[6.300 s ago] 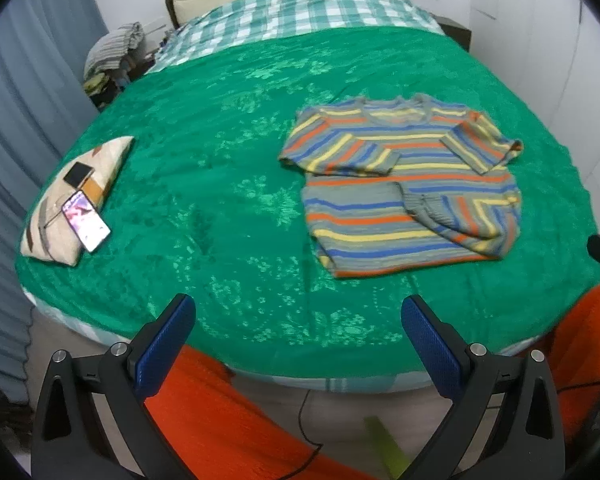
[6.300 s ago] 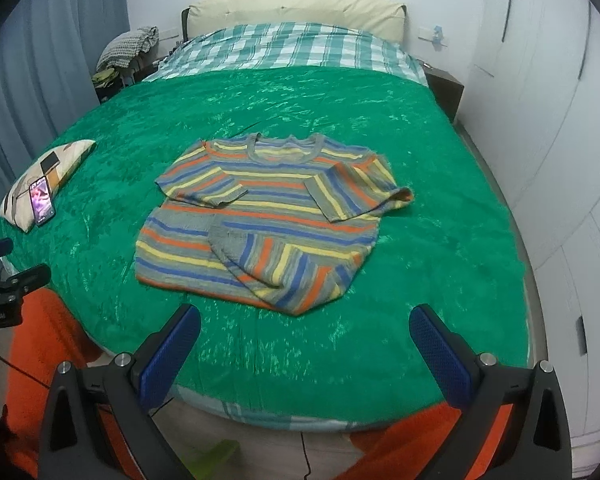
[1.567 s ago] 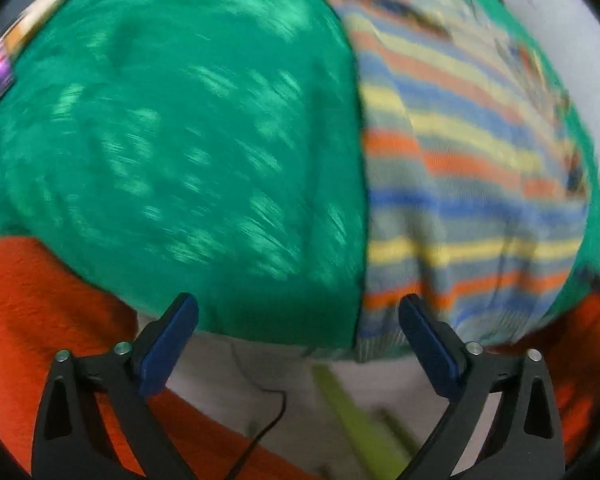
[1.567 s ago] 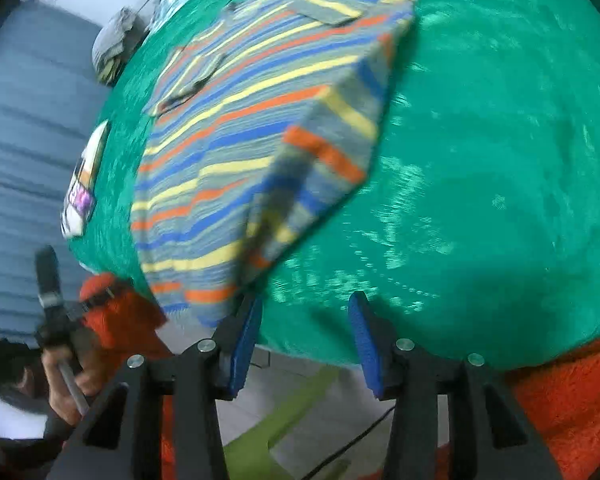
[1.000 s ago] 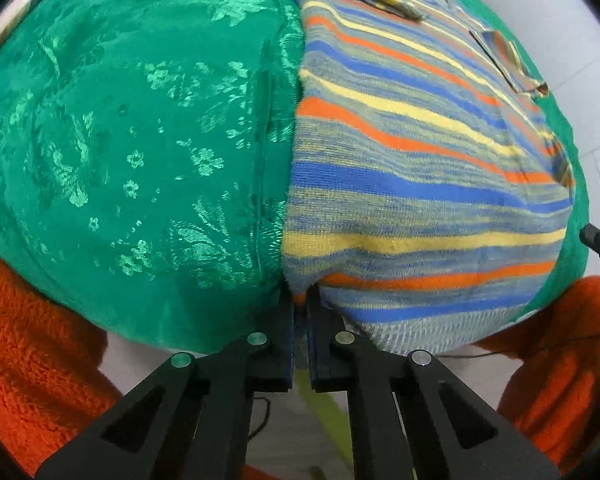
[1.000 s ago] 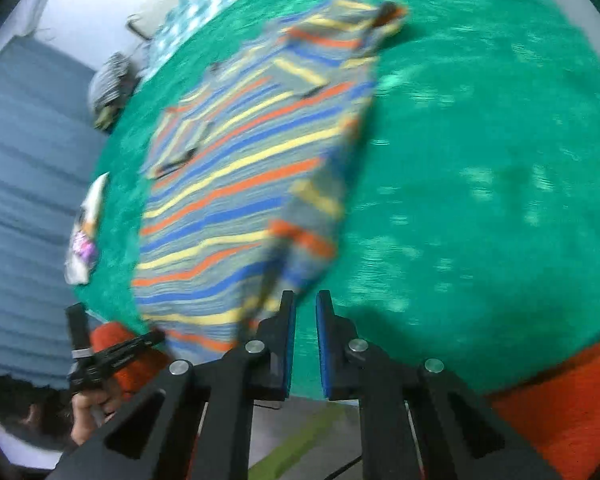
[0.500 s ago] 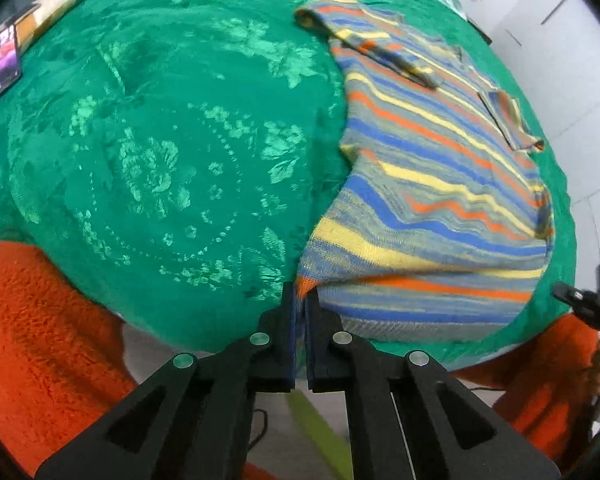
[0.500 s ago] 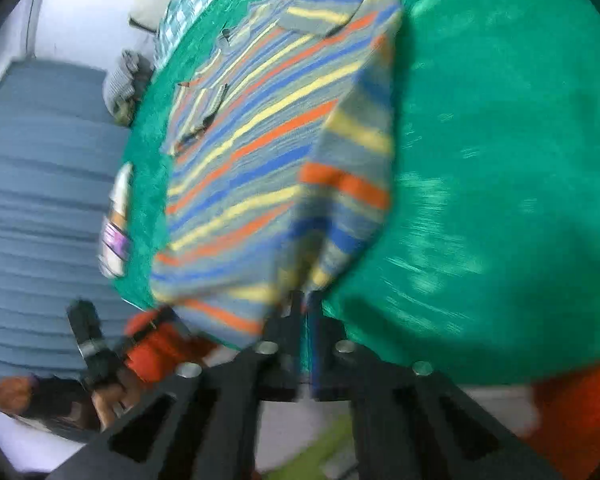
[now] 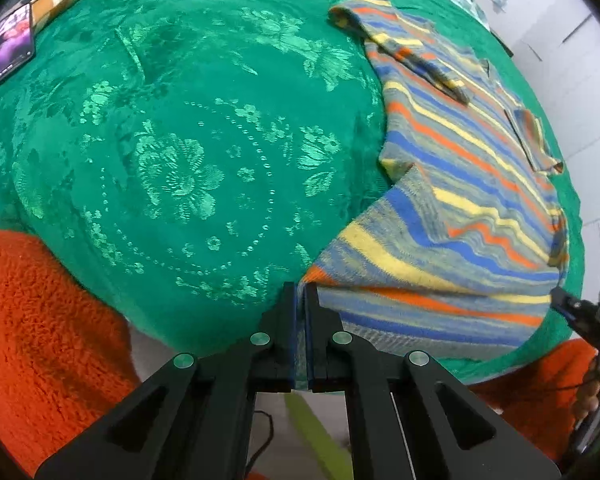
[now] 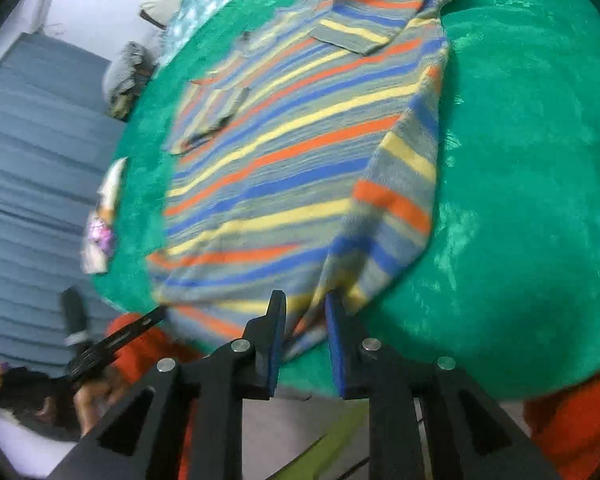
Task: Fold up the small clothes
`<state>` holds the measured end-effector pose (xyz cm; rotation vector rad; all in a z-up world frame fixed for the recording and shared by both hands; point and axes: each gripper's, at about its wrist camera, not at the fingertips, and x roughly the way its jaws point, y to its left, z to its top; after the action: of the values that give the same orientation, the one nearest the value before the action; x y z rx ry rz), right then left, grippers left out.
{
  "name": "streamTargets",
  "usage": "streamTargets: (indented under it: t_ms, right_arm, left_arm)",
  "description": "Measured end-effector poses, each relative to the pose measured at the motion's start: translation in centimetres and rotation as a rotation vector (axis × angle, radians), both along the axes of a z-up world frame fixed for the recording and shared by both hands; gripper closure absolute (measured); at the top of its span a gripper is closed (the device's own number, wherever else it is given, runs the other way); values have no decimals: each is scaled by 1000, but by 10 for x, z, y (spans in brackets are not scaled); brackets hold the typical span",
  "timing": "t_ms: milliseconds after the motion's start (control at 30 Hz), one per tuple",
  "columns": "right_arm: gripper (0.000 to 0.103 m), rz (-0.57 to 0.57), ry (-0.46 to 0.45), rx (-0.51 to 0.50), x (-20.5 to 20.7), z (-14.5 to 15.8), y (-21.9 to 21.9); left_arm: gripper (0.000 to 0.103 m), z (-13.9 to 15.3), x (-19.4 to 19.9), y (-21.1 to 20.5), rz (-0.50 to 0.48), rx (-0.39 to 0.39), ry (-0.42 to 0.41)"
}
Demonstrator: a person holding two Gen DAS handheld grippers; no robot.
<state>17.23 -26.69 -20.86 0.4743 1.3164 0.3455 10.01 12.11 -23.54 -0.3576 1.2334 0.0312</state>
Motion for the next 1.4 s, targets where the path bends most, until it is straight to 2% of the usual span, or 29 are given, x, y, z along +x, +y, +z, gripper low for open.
streamTargets:
  t_ms: [33, 133, 233, 333, 400, 433, 467, 500, 533, 600, 667, 700, 733, 767, 833, 933, 1033, 1133, 1200, 1233, 1300, 1333, 1367, 1400]
  right_arm:
    - [99, 1, 18, -12, 2, -4, 3]
    - [99, 12, 46, 9, -9, 5, -14]
    - [99, -8, 27, -71, -24, 26, -41]
    - [95, -29, 12, -143, -29, 32, -66]
    - [94, -31, 33, -149, -29, 26, -70]
    - [81, -23, 50, -144, -30, 22, -70]
    - [69, -23, 61, -132, -31, 20, -71]
    - [44, -22, 76, -100, -33, 15, -69]
    - [33, -14, 84, -74, -34, 11, -66]
    - [32, 45, 109, -57, -33, -1, -51]
    - [37, 120, 154, -92, -28, -21, -35]
    - [71, 147, 185, -102, -25, -32, -31]
    - [97, 171, 217, -91, -24, -40, -28]
    - [98, 182, 232, -78, -23, -43, -29]
    - [98, 218, 203, -102, -26, -29, -32]
    - [98, 260, 143, -191, -37, 13, -46]
    - [98, 260, 123, -273, -47, 39, -67]
    - [98, 259, 159, -328, -42, 26, -75]
    - [98, 269, 191, -355, -36, 6, -67]
    - [98, 272, 207, -348, -34, -2, -63]
    - [98, 277, 214, -346, -32, -10, -55]
    - [97, 280, 212, -350, -32, -12, -52]
    - [97, 278, 211, -350, -31, -13, -51]
    - [97, 273, 212, -346, -31, -14, -51]
  left_arm:
    - [101, 0, 0, 2, 4, 2, -2]
    - [102, 0, -3, 6, 12, 12, -1]
    - [102, -5, -4, 4, -10, -28, 16]
    - [100, -2, -3, -5, -51, -67, 17]
    - [88, 2, -5, -8, -73, -87, 8]
    - [69, 4, -7, -9, -83, -89, 3]
    - [43, 5, -8, -10, -86, -79, -1]
    - [32, 4, -9, -10, -85, -59, -5]
    - [24, 3, -9, -12, -82, -40, -10]
    - [23, -1, -4, -17, -105, -33, -9]
    - [26, -12, 5, -29, -162, -33, 25]
    - [39, -16, 7, -36, -190, -15, 41]
    - [70, -16, 7, -45, -235, 17, 42]
    - [102, -14, 5, -51, -279, 9, 41]
    - [102, -8, 1, -54, -310, -2, 51]
    - [103, 3, -5, -39, -287, -52, 81]
    - [103, -2, -8, -25, -260, -14, 150]
    - [103, -11, -9, -30, -280, 35, 181]
    - [103, -4, -14, -32, -288, 48, 140]
    - [95, 4, -17, -30, -272, 35, 101]
    - [54, 15, -23, -23, -248, -8, 51]
    - [20, 17, -24, -22, -240, -11, 35]
    - [13, 19, -25, -23, -228, -5, 12]
    - [14, 18, -24, -28, -223, 8, -10]
